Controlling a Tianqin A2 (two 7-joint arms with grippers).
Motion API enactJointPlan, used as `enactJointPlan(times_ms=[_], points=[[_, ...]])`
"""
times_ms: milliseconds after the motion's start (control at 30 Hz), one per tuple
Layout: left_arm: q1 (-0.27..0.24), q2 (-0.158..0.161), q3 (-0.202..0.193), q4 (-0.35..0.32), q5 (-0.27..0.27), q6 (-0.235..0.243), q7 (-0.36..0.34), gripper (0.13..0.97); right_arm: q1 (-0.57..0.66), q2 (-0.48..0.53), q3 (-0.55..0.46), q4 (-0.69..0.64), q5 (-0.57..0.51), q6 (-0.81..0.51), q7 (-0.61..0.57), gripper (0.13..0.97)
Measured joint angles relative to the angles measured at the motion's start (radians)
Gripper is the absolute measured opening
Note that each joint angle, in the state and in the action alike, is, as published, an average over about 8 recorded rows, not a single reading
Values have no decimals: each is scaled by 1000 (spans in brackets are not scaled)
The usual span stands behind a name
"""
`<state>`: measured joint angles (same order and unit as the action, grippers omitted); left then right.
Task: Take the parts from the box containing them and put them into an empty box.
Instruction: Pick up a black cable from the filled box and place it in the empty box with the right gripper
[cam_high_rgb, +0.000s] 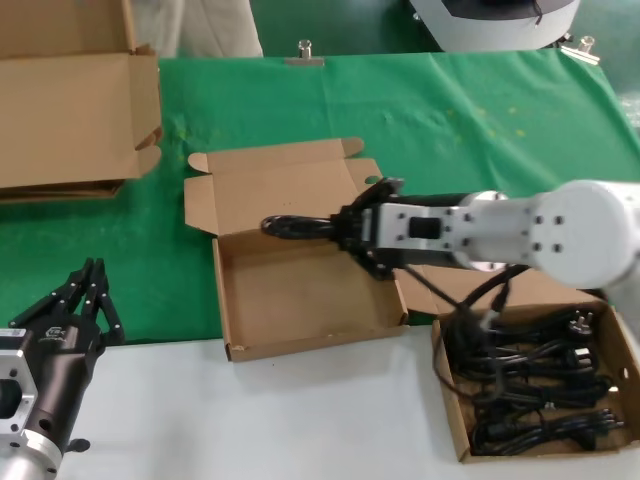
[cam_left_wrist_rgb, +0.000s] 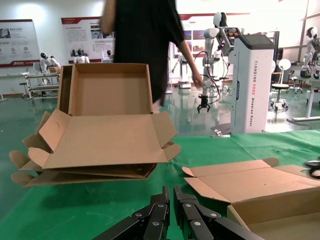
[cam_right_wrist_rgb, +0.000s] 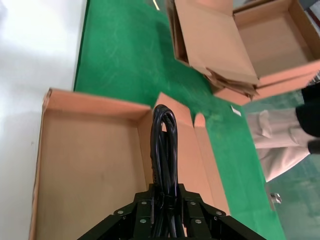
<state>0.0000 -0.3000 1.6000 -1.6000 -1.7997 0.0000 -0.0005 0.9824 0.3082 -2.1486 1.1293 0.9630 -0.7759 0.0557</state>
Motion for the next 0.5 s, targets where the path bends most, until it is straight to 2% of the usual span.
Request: enactJointPlan(times_ms=[233, 500], points=[[0, 0, 0, 0, 0, 0, 0, 172, 26, -103, -24, -169, -1, 93, -88, 234], [0, 0, 0, 0, 0, 0, 0, 172, 84, -211, -28, -448, 78, 227, -293, 233]])
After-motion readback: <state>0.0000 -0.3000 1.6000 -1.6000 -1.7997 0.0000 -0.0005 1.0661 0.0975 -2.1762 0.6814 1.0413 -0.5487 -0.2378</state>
